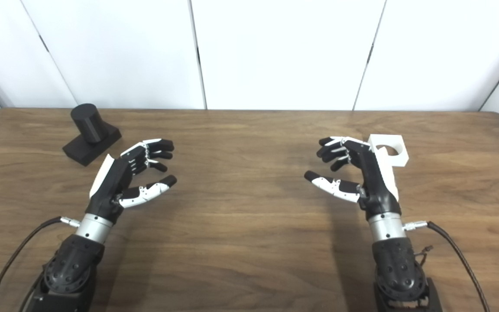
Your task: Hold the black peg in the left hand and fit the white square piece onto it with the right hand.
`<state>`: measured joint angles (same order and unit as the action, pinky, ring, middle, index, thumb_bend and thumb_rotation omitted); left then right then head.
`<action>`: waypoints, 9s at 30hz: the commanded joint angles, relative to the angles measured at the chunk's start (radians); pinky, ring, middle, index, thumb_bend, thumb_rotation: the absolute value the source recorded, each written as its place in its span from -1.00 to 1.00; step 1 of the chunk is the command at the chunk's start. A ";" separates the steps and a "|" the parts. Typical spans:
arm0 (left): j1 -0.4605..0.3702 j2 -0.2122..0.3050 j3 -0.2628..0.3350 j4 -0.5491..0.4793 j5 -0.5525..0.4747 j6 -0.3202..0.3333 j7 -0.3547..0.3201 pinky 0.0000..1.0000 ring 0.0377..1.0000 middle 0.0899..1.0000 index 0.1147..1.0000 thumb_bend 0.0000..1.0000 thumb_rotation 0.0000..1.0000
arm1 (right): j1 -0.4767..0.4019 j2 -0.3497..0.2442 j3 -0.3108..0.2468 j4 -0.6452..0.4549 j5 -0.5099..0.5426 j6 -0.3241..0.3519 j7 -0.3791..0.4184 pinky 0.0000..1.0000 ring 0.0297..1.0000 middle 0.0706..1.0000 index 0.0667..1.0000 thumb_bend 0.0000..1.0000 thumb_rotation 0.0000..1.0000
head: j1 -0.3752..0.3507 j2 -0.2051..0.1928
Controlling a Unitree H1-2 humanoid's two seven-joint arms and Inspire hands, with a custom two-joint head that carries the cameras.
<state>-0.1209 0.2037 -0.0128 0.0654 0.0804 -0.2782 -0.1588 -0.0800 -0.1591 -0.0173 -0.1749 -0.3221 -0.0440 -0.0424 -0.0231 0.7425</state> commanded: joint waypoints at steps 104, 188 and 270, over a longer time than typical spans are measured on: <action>-0.355 0.292 0.008 0.008 0.745 0.611 0.168 0.77 0.99 0.99 0.73 0.91 0.10 | -0.001 -0.047 -0.046 -0.178 0.086 0.170 0.049 -0.19 0.04 0.33 -0.09 0.00 -0.78 | 0.349 -0.066; -0.529 0.421 -0.242 0.437 0.756 0.678 -0.018 0.62 0.90 0.84 0.27 0.68 -0.32 | 0.010 -0.043 -0.056 -0.177 0.092 0.133 0.043 -0.24 -0.03 0.30 -0.09 0.00 -0.78 | 0.318 -0.031; -0.339 0.257 -0.465 -0.043 0.684 0.128 -0.285 0.74 0.91 0.77 -0.16 0.05 -0.86 | -0.003 -0.044 -0.058 -0.118 0.040 0.045 -0.005 -0.38 -0.12 0.22 -0.09 0.00 -1.00 | 0.216 -0.005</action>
<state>-0.4651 0.4810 -0.4531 0.0483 0.7585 -0.1282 -0.4331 -0.0537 -0.1948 -0.0691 -0.2687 -0.2829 0.0290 -0.0405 0.1964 0.7363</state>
